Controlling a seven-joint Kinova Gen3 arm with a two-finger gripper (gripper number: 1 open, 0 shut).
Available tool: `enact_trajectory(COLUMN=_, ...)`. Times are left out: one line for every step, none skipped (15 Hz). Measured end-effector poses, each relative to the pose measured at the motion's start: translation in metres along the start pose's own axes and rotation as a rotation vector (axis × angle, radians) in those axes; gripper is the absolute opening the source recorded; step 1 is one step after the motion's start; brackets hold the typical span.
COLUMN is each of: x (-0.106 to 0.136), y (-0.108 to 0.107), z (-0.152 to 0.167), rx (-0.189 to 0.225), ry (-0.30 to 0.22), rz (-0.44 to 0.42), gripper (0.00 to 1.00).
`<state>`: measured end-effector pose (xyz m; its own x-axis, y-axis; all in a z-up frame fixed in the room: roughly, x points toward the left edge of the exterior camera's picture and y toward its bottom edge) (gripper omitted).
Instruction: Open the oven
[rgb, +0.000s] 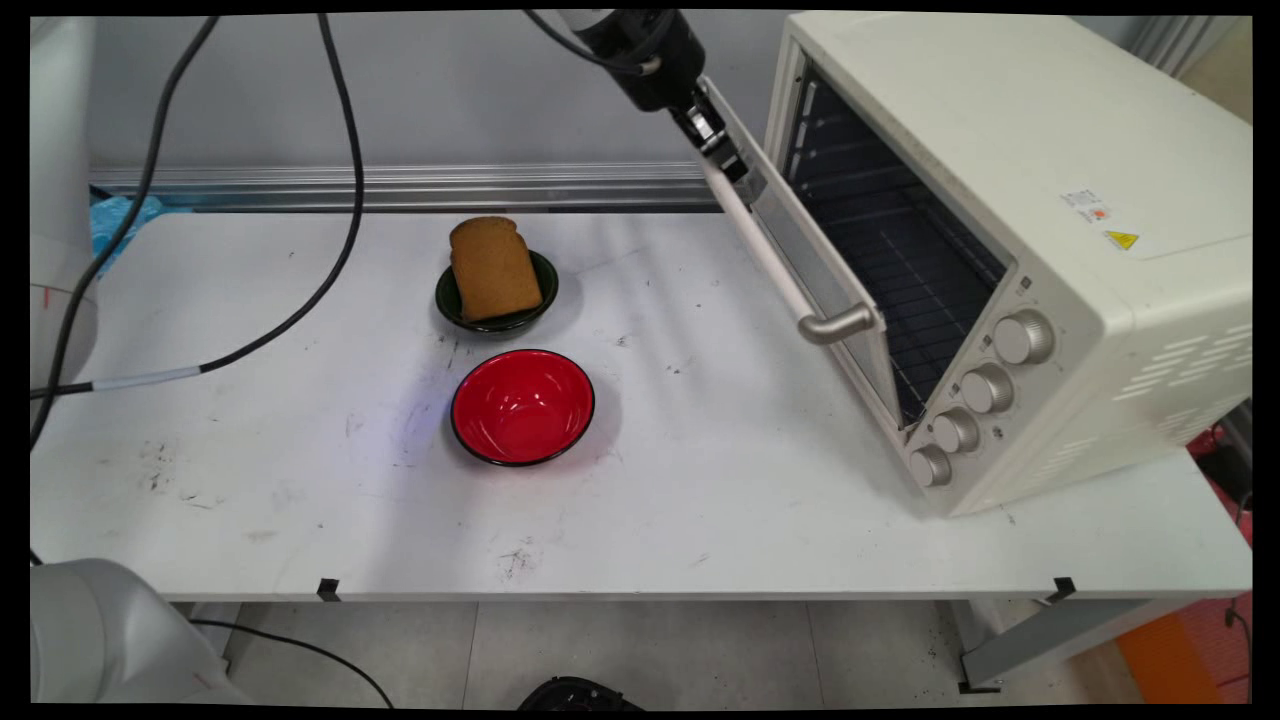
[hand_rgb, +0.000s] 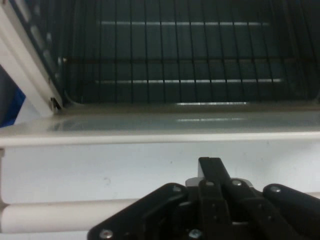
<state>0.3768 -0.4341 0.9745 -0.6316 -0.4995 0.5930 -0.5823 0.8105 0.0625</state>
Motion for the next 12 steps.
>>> enact_trajectory(x=-0.004, y=0.001, z=-0.001, rx=-0.001, ry=-0.004, rz=0.004, gripper=0.00)
enact_trajectory(x=-0.009, y=0.001, z=-0.002, rx=-0.001, ry=-0.007, rz=0.008, gripper=0.00)
enact_trajectory(x=-0.012, y=0.001, z=-0.002, rx=-0.001, ry=-0.010, rz=0.012, gripper=0.00)
enact_trajectory(x=-0.015, y=0.002, z=-0.002, rx=-0.001, ry=-0.012, rz=0.015, gripper=0.00)
enact_trajectory(x=-0.019, y=0.002, z=-0.002, rx=-0.001, ry=-0.015, rz=0.019, gripper=0.00)
enact_trajectory(x=-0.024, y=0.002, z=-0.002, rx=-0.001, ry=-0.018, rz=0.026, gripper=0.00)
enact_trajectory(x=-0.030, y=0.003, z=-0.002, rx=-0.001, ry=-0.021, rz=0.031, gripper=0.00)
enact_trajectory(x=-0.034, y=0.003, z=-0.002, rx=0.000, ry=-0.024, rz=0.035, gripper=0.00)
enact_trajectory(x=-0.040, y=0.003, z=-0.002, rx=0.000, ry=-0.029, rz=0.041, gripper=0.00)
enact_trajectory(x=-0.045, y=0.003, z=-0.001, rx=0.001, ry=-0.031, rz=0.046, gripper=0.00)
enact_trajectory(x=-0.049, y=0.003, z=-0.001, rx=0.002, ry=-0.034, rz=0.051, gripper=0.00)
enact_trajectory(x=-0.052, y=0.002, z=0.000, rx=0.002, ry=-0.035, rz=0.054, gripper=0.00)
